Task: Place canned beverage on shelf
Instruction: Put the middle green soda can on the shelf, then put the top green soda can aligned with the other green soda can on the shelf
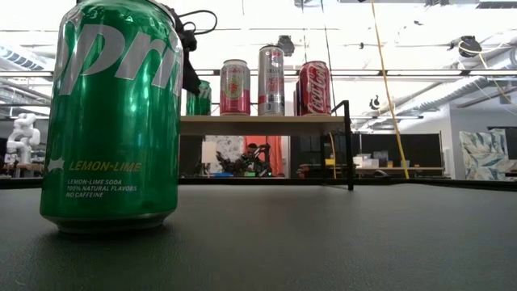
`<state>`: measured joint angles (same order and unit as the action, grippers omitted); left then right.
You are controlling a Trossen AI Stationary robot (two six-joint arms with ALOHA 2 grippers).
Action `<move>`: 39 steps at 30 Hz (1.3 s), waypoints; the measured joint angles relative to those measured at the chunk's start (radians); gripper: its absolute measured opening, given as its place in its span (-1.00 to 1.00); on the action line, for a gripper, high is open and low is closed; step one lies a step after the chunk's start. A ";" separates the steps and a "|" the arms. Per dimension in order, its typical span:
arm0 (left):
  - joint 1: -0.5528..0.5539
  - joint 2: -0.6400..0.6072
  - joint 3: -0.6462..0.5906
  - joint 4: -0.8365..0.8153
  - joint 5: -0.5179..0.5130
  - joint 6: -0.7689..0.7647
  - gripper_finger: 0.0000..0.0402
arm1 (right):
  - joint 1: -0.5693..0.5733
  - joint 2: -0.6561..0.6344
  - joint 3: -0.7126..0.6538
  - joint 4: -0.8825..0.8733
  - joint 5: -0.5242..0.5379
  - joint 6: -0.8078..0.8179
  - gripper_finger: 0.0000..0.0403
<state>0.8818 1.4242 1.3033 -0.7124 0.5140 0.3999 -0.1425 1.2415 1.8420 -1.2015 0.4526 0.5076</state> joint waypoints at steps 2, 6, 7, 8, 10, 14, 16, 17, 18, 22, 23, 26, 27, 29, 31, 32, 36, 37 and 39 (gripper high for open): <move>0.000 0.000 0.000 0.000 -0.007 0.000 0.32 | 0.000 0.000 0.000 0.000 0.000 0.000 0.94; 0.000 0.000 0.000 -0.001 -0.039 0.000 0.32 | 0.000 0.000 0.000 0.000 -0.001 0.000 0.94; 0.000 0.000 0.000 0.000 -0.044 0.000 0.32 | 0.000 0.000 0.000 0.000 -0.001 0.000 0.94; 0.000 0.000 0.000 0.000 -0.045 0.000 0.32 | 0.000 0.000 0.000 0.000 -0.001 0.000 0.94; 0.000 0.000 0.000 0.003 -0.046 0.000 0.32 | 0.000 0.000 0.000 0.000 -0.002 0.000 0.94; 0.000 0.000 0.000 0.014 -0.047 0.000 0.32 | 0.000 0.000 0.000 0.000 -0.002 0.000 0.94; 0.000 0.000 0.000 0.025 -0.047 0.000 0.32 | 0.000 0.000 0.000 0.000 -0.002 0.001 0.94; 0.000 0.000 0.000 0.030 -0.047 0.000 0.32 | 0.000 0.000 0.000 0.000 -0.002 0.001 0.94; 0.000 0.000 0.000 0.032 -0.047 0.000 0.32 | 0.000 0.000 0.000 0.000 -0.002 0.001 0.94; 0.000 0.000 0.000 0.024 -0.047 0.000 0.32 | 0.000 0.000 0.000 0.000 -0.003 0.001 0.94; 0.000 0.000 0.000 0.017 -0.047 0.000 0.32 | 0.000 0.000 0.000 0.000 -0.003 0.001 0.94; 0.000 -0.001 0.000 0.004 -0.047 0.000 0.32 | 0.000 0.000 0.000 0.000 -0.003 0.004 0.94; 0.000 -0.001 0.000 -0.006 -0.047 0.000 0.32 | 0.000 0.000 0.000 0.000 -0.003 0.005 0.94; 0.000 -0.002 0.001 -0.030 -0.047 -0.001 0.32 | 0.000 0.000 0.000 0.000 -0.003 0.005 0.94; -0.001 -0.006 0.013 -0.081 -0.048 -0.002 0.32 | 0.000 0.000 0.000 0.000 -0.004 0.005 0.94; -0.006 -0.011 0.024 -0.109 -0.048 -0.002 0.32 | 0.000 0.000 0.000 0.000 -0.004 0.008 0.94; -0.032 -0.048 0.060 -0.214 -0.048 -0.045 0.32 | 0.000 0.000 0.000 0.001 -0.008 0.023 0.94; -0.039 -0.064 0.064 -0.230 -0.048 -0.074 0.32 | 0.000 0.000 0.000 0.001 -0.008 0.027 0.94; -0.058 -0.103 0.075 -0.243 -0.048 -0.147 0.32 | 0.000 0.000 0.000 0.001 -0.008 0.031 0.94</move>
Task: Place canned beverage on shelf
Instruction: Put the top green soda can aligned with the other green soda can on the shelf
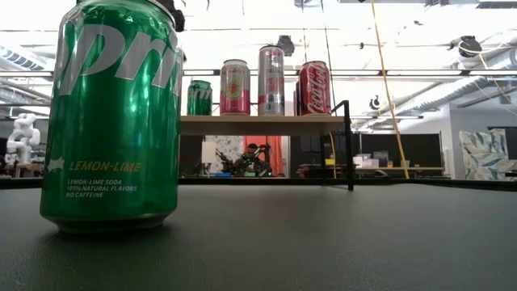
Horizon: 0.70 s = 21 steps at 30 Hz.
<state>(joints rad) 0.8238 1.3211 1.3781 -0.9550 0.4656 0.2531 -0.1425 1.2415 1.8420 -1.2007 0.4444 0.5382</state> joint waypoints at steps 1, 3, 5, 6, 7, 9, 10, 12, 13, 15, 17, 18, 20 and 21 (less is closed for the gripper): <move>-0.010 -0.023 0.003 -0.008 0.000 -0.037 0.32 | 0.000 0.000 0.000 0.001 -0.001 0.000 0.94; -0.033 -0.070 0.005 -0.031 -0.001 -0.096 0.32 | 0.000 0.000 0.000 0.010 -0.002 0.000 0.94; -0.062 -0.116 0.005 -0.044 -0.010 -0.157 0.32 | 0.000 0.000 0.000 0.021 -0.002 -0.001 0.94; -0.078 -0.138 0.005 -0.051 -0.023 -0.189 0.32 | 0.000 0.000 0.000 0.027 -0.003 -0.001 0.94; -0.093 -0.158 0.005 -0.063 -0.038 -0.218 0.32 | 0.000 0.000 0.000 0.032 -0.003 -0.001 0.94; -0.123 -0.197 0.005 -0.092 -0.067 -0.268 0.32 | 0.000 0.000 0.000 0.039 -0.003 -0.001 0.94; -0.139 -0.212 0.005 -0.111 -0.080 -0.287 0.32 | 0.000 0.000 0.000 0.043 -0.003 -0.002 0.94; -0.169 -0.238 0.005 -0.158 -0.110 -0.322 0.32 | 0.000 0.000 0.000 0.048 -0.010 -0.001 0.94; -0.182 -0.247 0.005 -0.186 -0.133 -0.346 0.32 | 0.000 0.000 0.000 0.049 -0.025 -0.002 0.94; -0.200 -0.261 0.005 -0.244 -0.177 -0.400 0.32 | 0.000 0.002 0.000 0.053 -0.036 -0.001 0.94; -0.208 -0.268 0.005 -0.288 -0.222 -0.441 0.32 | 0.000 0.008 0.000 0.053 -0.059 0.000 0.94; -0.211 -0.270 0.005 -0.304 -0.237 -0.458 0.32 | 0.001 0.012 0.000 0.053 -0.074 0.000 0.94; -0.211 -0.270 0.005 -0.334 -0.238 -0.482 0.32 | 0.001 0.023 0.000 0.053 -0.102 0.001 0.94; -0.211 -0.269 0.005 -0.347 -0.235 -0.491 0.32 | 0.001 0.030 0.000 0.053 -0.114 0.005 0.94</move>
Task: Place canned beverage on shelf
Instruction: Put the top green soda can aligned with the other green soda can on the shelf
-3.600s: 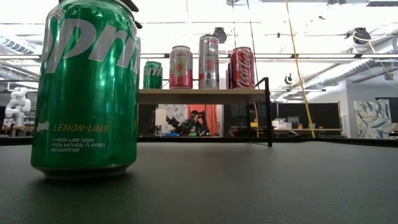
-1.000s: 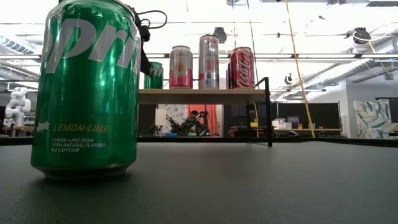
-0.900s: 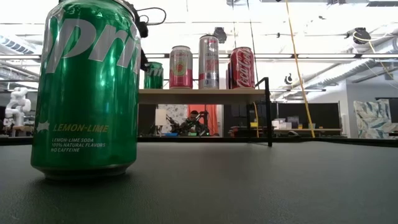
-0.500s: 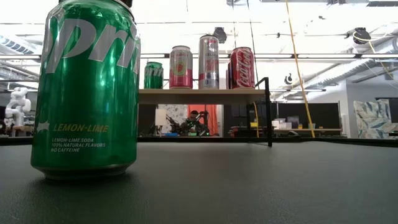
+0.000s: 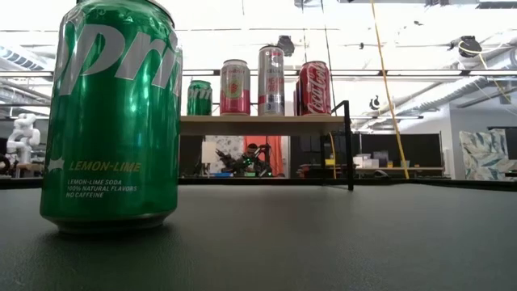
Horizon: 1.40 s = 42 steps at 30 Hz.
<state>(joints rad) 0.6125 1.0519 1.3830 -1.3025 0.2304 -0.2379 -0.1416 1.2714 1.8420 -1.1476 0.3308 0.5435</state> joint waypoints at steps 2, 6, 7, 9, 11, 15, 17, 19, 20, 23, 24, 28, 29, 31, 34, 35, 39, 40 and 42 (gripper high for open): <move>0.000 0.000 0.000 -0.033 -0.003 -0.018 0.32 | 0.001 0.012 0.000 0.002 -0.044 0.013 0.94; 0.000 0.006 0.000 -0.105 -0.140 -0.072 0.32 | 0.013 0.041 0.000 0.018 -0.137 0.052 0.94; 0.002 0.008 0.000 -0.115 -0.164 -0.077 0.32 | 0.020 0.047 0.000 0.023 -0.151 0.062 0.94; 0.009 0.015 0.000 -0.121 -0.183 -0.073 0.32 | 0.041 0.059 0.000 0.030 -0.153 0.077 0.94; 0.022 0.028 0.000 -0.131 -0.183 -0.073 0.32 | 0.064 0.067 0.000 0.040 -0.153 0.089 0.94; 0.049 0.082 0.000 -0.183 -0.182 -0.067 0.32 | 0.100 0.079 0.000 0.049 -0.152 0.123 0.94; 0.055 0.107 0.000 -0.210 -0.179 -0.039 0.32 | 0.114 0.081 0.000 0.048 -0.152 0.143 0.94; 0.056 0.131 0.000 -0.231 -0.180 -0.021 0.32 | 0.128 0.082 0.000 0.049 -0.151 0.162 0.94; 0.056 0.142 0.000 -0.230 -0.182 -0.014 0.32 | 0.135 0.083 0.000 0.048 -0.151 0.172 0.94; 0.067 0.175 -0.001 -0.234 -0.178 0.027 0.34 | 0.159 0.085 0.000 0.046 -0.150 0.199 0.94; 0.071 0.186 -0.001 -0.243 -0.169 0.040 0.37 | 0.168 0.085 0.000 0.044 -0.150 0.209 0.94; 0.089 0.233 -0.002 -0.260 -0.240 0.071 0.57 | 0.215 0.085 0.000 0.045 -0.147 0.252 0.94; 0.096 0.241 -0.003 -0.259 -0.260 0.079 0.63 | 0.228 0.085 0.000 0.044 -0.145 0.261 0.94; 0.116 0.253 -0.012 -0.252 -0.263 0.104 0.74 | 0.254 0.085 0.000 0.044 -0.130 0.282 0.94; 0.143 0.265 -0.062 -0.241 -0.252 0.126 0.86 | 0.291 0.085 0.000 0.043 -0.095 0.305 0.94; 0.153 0.266 -0.088 -0.238 -0.248 0.138 0.89 | 0.302 0.085 0.000 0.042 -0.086 0.311 0.94; 0.180 0.267 -0.180 -0.223 -0.246 0.167 0.92 | 0.338 0.085 0.000 0.036 -0.037 0.334 0.94; 0.184 0.267 -0.196 -0.218 -0.245 0.168 0.92 | 0.345 0.085 0.000 0.037 -0.022 0.334 0.94; 0.187 0.267 -0.222 -0.189 -0.246 0.169 0.92 | 0.354 0.085 0.000 0.036 0.001 0.330 0.94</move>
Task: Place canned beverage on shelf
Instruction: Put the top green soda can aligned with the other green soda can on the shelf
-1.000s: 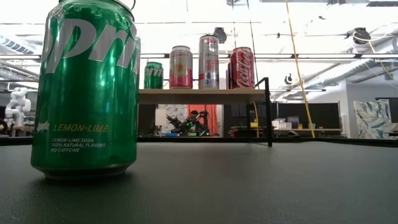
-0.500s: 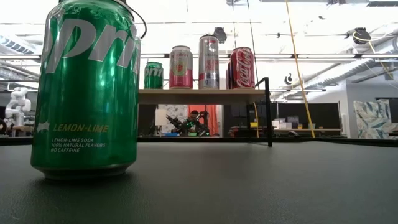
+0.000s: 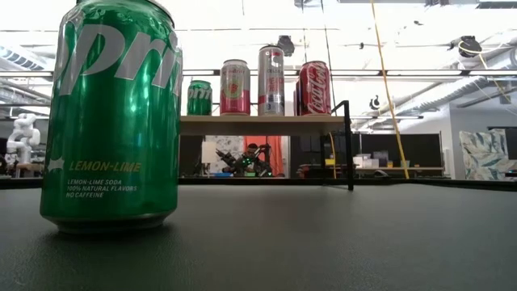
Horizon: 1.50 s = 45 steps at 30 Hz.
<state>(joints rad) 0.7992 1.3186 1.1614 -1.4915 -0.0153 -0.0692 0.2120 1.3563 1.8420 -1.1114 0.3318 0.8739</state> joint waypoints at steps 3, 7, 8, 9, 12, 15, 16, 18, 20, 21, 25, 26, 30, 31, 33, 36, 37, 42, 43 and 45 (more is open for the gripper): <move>0.000 0.001 -0.022 0.046 0.005 0.007 0.92 | 0.001 0.000 0.000 0.000 0.014 -0.008 0.94; -0.001 0.000 -0.035 0.092 0.006 0.007 0.92 | -0.001 0.000 0.000 -0.001 0.016 -0.020 0.94; 0.000 0.000 -0.042 0.102 0.006 0.011 0.92 | -0.001 0.000 0.000 -0.002 0.016 -0.021 0.94; 0.001 0.000 -0.051 0.111 0.006 0.025 0.92 | -0.001 0.000 0.000 -0.003 0.016 -0.021 0.94; 0.002 0.000 -0.078 0.126 0.010 0.046 0.92 | -0.001 0.000 0.000 -0.010 0.016 -0.021 0.94; 0.001 0.000 -0.095 0.137 0.011 0.051 0.92 | -0.001 0.000 0.000 -0.016 0.016 -0.019 0.94; 0.001 0.000 -0.098 0.145 0.011 0.051 0.92 | -0.001 0.000 0.000 -0.022 0.017 -0.016 0.94; 0.001 0.000 -0.108 0.161 0.011 0.053 0.92 | -0.001 0.000 0.000 -0.027 0.036 -0.015 0.94; 0.001 0.000 -0.122 0.179 0.011 0.058 0.92 | -0.001 0.000 0.000 -0.027 0.051 -0.015 0.94; 0.001 0.000 -0.130 0.190 0.012 0.058 0.92 | -0.001 0.000 0.000 -0.027 0.060 -0.015 0.94; 0.001 0.000 -0.155 0.209 0.012 0.059 0.92 | -0.001 0.000 0.000 -0.026 0.065 -0.015 0.94; 0.001 0.000 -0.156 0.209 0.012 0.059 0.91 | -0.001 0.000 0.000 -0.026 0.065 -0.015 0.94; 0.001 0.000 -0.156 0.212 0.011 0.053 0.80 | -0.001 0.000 0.000 -0.026 0.065 -0.015 0.94; 0.001 0.000 -0.156 0.212 0.011 0.053 0.76 | -0.001 0.000 0.000 -0.026 0.065 -0.015 0.94; 0.002 0.000 -0.156 0.218 0.010 0.053 0.69 | -0.001 0.000 0.000 -0.026 0.065 -0.015 0.94; 0.001 0.000 -0.156 0.241 0.011 0.052 0.60 | -0.001 0.000 0.000 -0.026 0.065 -0.015 0.94; 0.001 0.000 -0.156 0.244 0.011 0.053 0.58 | -0.001 0.000 0.000 -0.026 0.065 -0.015 0.94; 0.001 0.000 -0.156 0.252 0.014 0.058 0.54 | -0.001 0.000 0.000 -0.025 0.065 -0.015 0.94; 0.001 0.000 -0.156 0.252 0.014 0.058 0.54 | -0.001 0.000 0.000 -0.025 0.065 -0.015 0.94; 0.001 0.000 -0.156 0.252 0.014 0.060 0.54 | -0.001 0.000 0.000 -0.025 0.065 -0.015 0.94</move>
<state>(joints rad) 0.8001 1.3182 1.0058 -1.2392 -0.0013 -0.0096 0.2115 1.3563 1.8420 -1.1366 0.3969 0.8593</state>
